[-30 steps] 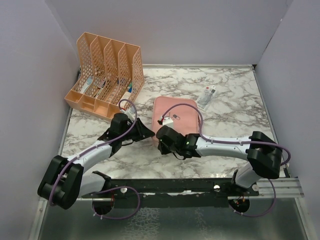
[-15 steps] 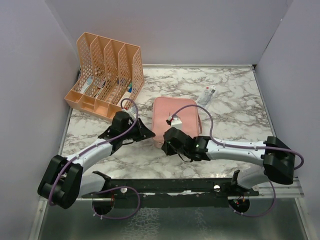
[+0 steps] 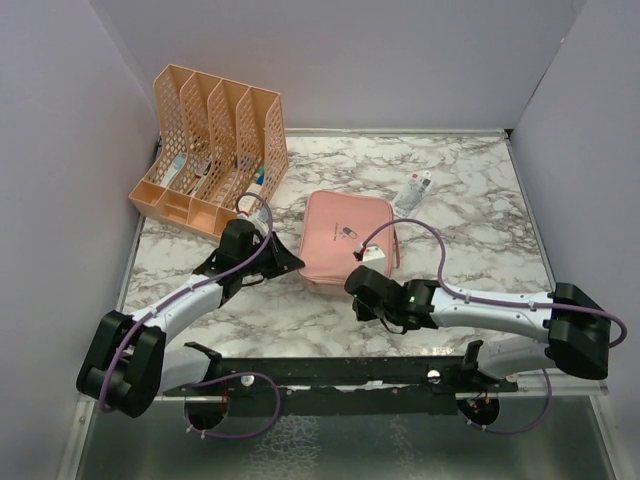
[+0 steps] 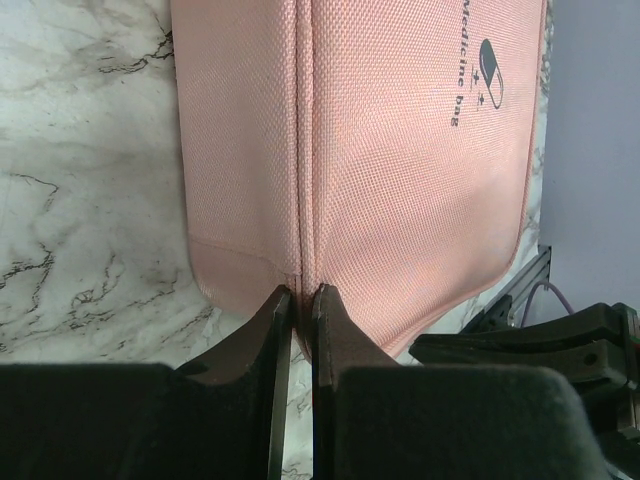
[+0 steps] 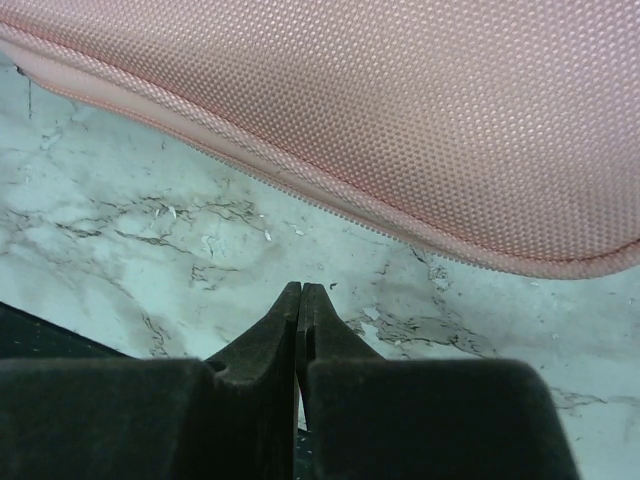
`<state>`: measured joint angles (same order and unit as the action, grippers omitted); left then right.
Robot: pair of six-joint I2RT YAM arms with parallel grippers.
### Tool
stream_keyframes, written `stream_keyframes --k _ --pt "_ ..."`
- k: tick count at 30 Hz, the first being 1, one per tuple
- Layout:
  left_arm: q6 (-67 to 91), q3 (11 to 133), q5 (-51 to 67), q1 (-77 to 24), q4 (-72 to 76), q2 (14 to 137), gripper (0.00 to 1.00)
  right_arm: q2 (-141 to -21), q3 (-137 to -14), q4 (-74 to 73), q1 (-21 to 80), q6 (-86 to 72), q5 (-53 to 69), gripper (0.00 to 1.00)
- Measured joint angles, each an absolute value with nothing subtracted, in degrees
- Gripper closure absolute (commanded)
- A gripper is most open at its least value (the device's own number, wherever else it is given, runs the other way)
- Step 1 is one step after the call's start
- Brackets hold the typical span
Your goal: Organize the medicine kit
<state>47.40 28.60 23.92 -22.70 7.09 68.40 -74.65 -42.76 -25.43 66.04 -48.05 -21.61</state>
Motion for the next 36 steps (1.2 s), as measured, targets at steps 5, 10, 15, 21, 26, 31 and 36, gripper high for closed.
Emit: stream_keyframes --k 5,10,15,21,26,31,36 --pt "47.42 28.60 24.08 -22.68 7.09 68.42 1.00 -74.70 -42.37 -22.17 66.04 -43.20 -19.99 0.91" --pt "47.77 28.60 25.04 -22.59 7.27 68.71 1.00 -77.65 -43.99 -16.38 66.22 -40.25 -16.99 0.66" --pt "48.25 28.60 25.58 -22.50 7.46 68.93 1.00 -82.98 -46.02 -10.46 68.23 -40.36 -17.54 0.58" --pt "48.64 28.60 25.85 -22.48 7.51 69.01 1.00 -89.49 -51.22 -7.40 70.57 -42.87 -23.38 0.55" --pt "48.99 28.60 25.91 -22.46 7.51 69.04 0.99 -94.30 -55.94 -8.69 71.20 -47.92 -31.57 0.57" --pt "49.28 28.62 25.89 -22.33 8.05 69.34 0.99 -98.15 -59.88 -13.32 72.07 -52.64 -38.11 0.63" --pt "49.52 28.97 25.89 -22.33 8.34 69.69 0.99 -99.44 -61.30 -16.03 72.29 -55.11 -41.82 0.68"
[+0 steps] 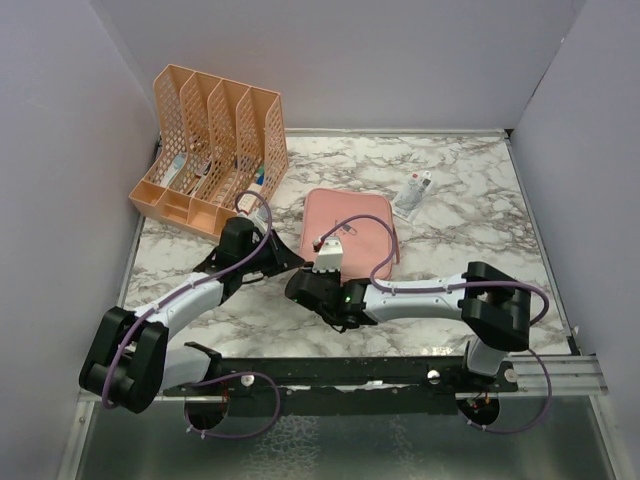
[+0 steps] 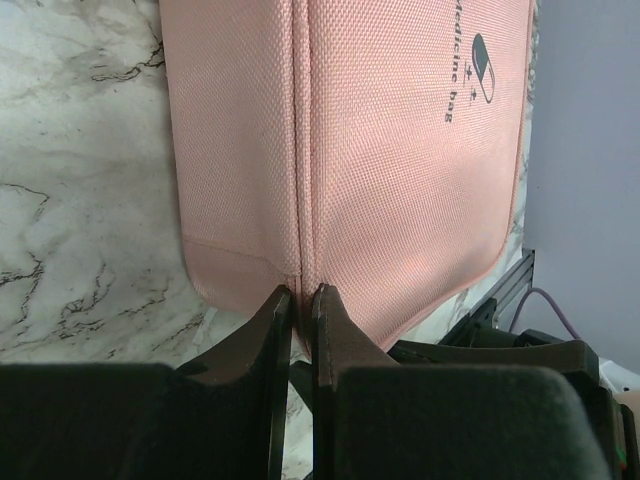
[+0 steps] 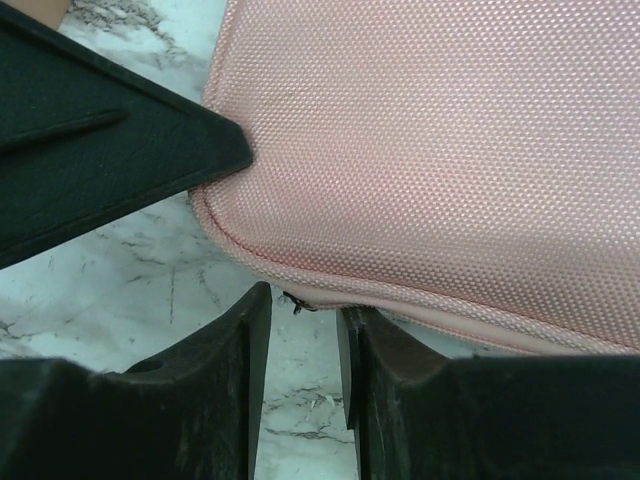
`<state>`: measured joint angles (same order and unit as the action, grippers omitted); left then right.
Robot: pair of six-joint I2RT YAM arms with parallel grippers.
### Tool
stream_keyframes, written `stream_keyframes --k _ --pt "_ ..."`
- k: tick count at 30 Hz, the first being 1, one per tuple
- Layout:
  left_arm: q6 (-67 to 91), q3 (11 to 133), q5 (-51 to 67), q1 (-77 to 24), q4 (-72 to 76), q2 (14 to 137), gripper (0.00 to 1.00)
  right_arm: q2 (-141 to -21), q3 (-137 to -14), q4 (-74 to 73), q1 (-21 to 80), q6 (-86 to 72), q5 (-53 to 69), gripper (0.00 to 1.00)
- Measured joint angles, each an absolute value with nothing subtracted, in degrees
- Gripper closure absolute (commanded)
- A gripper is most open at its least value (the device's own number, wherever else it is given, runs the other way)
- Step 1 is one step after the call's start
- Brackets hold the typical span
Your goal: Organize the medicine kit
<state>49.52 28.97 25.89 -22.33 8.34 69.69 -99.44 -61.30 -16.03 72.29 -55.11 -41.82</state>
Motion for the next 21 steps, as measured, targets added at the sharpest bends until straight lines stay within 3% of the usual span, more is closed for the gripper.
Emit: stream_keyframes --k 12,17,21 --pt "50.26 29.26 25.23 -22.22 8.51 69.71 0.99 -101.56 -63.37 -19.14 72.47 -56.16 -47.11 0.85" --pt "50.52 29.54 25.08 -22.17 8.54 69.71 0.99 -102.26 -64.69 -20.58 72.71 -56.80 -48.60 0.99" --pt "50.57 29.58 24.99 -22.13 8.60 69.71 1.00 -102.32 -64.73 -21.04 72.79 -56.64 -48.80 0.99"
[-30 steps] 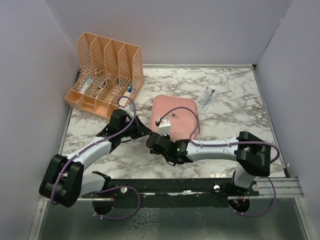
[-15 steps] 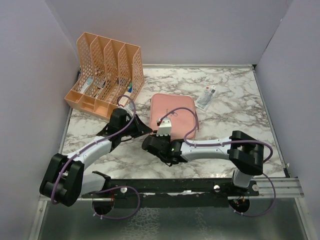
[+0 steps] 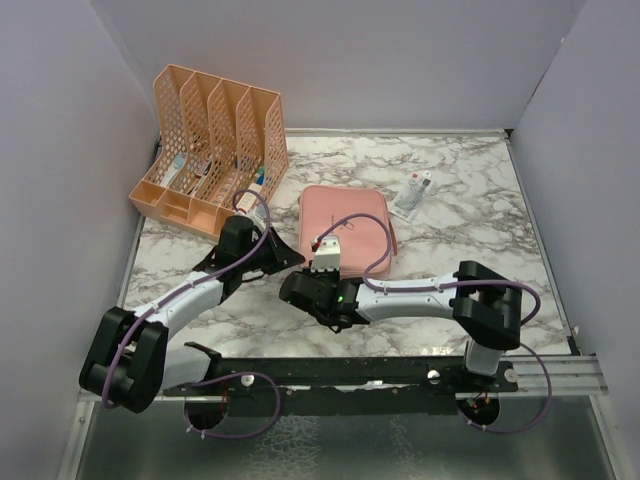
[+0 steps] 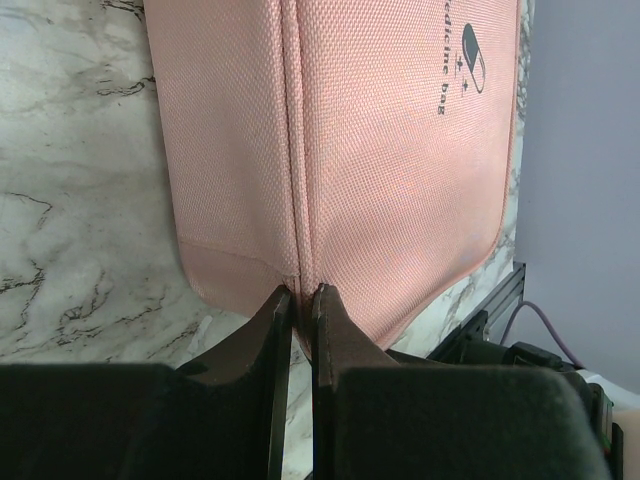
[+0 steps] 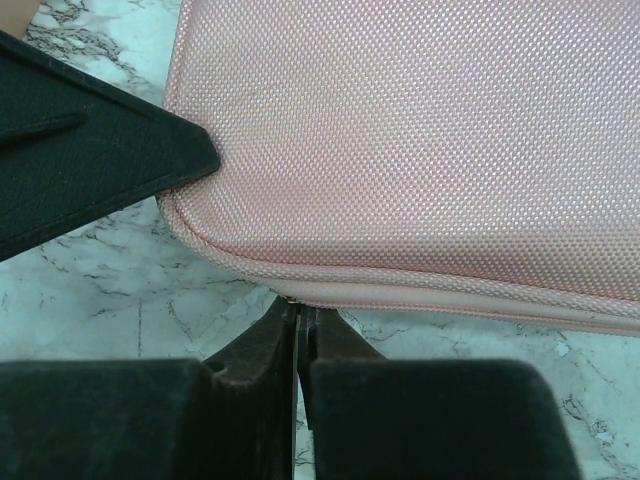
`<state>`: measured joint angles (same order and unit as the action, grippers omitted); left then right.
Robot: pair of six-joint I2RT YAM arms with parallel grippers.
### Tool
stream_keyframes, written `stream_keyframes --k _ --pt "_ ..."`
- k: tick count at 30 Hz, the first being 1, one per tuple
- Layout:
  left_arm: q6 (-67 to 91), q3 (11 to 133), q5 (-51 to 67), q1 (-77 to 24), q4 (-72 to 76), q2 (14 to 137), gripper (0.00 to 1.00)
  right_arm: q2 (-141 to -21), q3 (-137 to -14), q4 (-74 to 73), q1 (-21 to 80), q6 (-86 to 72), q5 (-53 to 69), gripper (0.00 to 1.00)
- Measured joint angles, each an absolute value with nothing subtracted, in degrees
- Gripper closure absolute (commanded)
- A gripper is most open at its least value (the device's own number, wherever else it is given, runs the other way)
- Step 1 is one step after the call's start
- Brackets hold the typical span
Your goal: Organize the medicine kit
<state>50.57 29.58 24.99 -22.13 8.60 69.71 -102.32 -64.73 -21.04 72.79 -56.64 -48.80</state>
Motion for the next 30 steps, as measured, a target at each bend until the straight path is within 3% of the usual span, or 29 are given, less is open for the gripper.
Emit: stream_keyframes --k 13,30 --pt "50.04 30.79 22.70 -23.11 5.21 69.73 1.00 -98.17 -60.31 -21.56 72.71 -57.52 -46.61 0.99" --pt "44.66 34.46 21.47 -22.09 -0.64 70.98 1.00 -83.96 -48.49 -37.78 71.18 -69.38 -48.64 0.99"
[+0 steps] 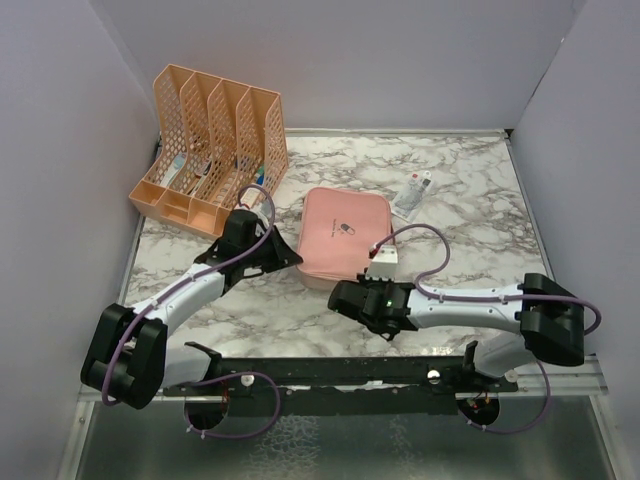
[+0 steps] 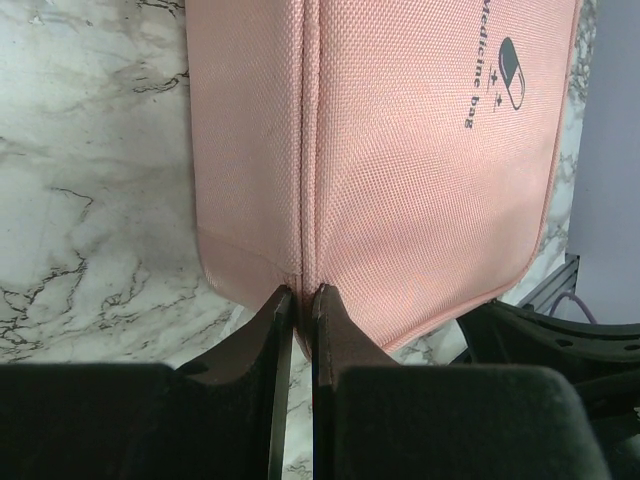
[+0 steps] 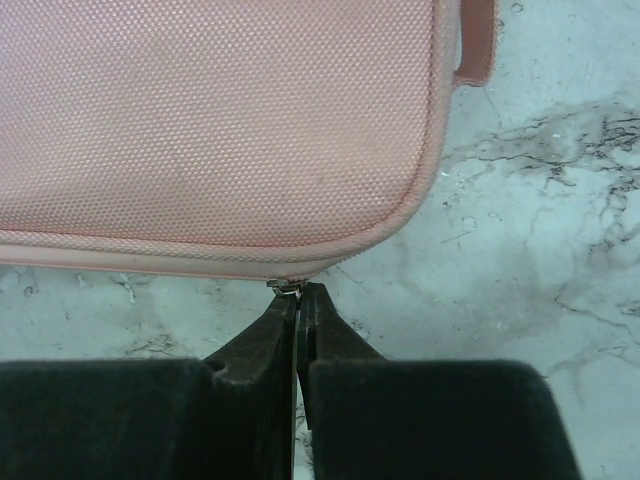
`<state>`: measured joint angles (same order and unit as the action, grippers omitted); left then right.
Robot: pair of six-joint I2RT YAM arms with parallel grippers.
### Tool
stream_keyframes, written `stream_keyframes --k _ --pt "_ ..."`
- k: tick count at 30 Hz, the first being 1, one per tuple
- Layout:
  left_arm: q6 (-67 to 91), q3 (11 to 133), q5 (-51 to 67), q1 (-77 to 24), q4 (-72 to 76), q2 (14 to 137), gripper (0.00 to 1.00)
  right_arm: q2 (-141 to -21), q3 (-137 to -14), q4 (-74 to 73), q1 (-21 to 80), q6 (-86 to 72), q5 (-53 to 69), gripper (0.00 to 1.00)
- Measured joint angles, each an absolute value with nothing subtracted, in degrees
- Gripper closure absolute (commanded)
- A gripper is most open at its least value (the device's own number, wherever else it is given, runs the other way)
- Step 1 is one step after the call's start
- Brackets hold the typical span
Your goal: Organize the medicine kit
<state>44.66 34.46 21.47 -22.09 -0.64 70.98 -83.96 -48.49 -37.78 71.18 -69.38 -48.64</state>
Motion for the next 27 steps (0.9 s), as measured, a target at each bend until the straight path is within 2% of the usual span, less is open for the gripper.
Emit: stream_keyframes --k 14,21,25,27 --pt "41.10 35.66 21.74 -20.80 -2.83 70.74 0.98 -75.79 -44.14 -36.84 69.25 -64.66 -44.73 0.99" --pt "37.91 38.81 19.77 -18.76 -5.87 70.54 0.51 -71.40 -42.11 -26.48 68.71 -48.60 -34.35 0.99" --pt "36.95 38.98 15.07 -18.06 -7.88 67.48 0.36 -73.08 -43.13 -23.75 68.71 -42.87 -28.51 0.99" --pt "36.53 38.89 12.56 -18.02 -9.19 64.79 0.33 -75.00 -44.56 -22.65 68.71 -41.01 -26.30 0.99"
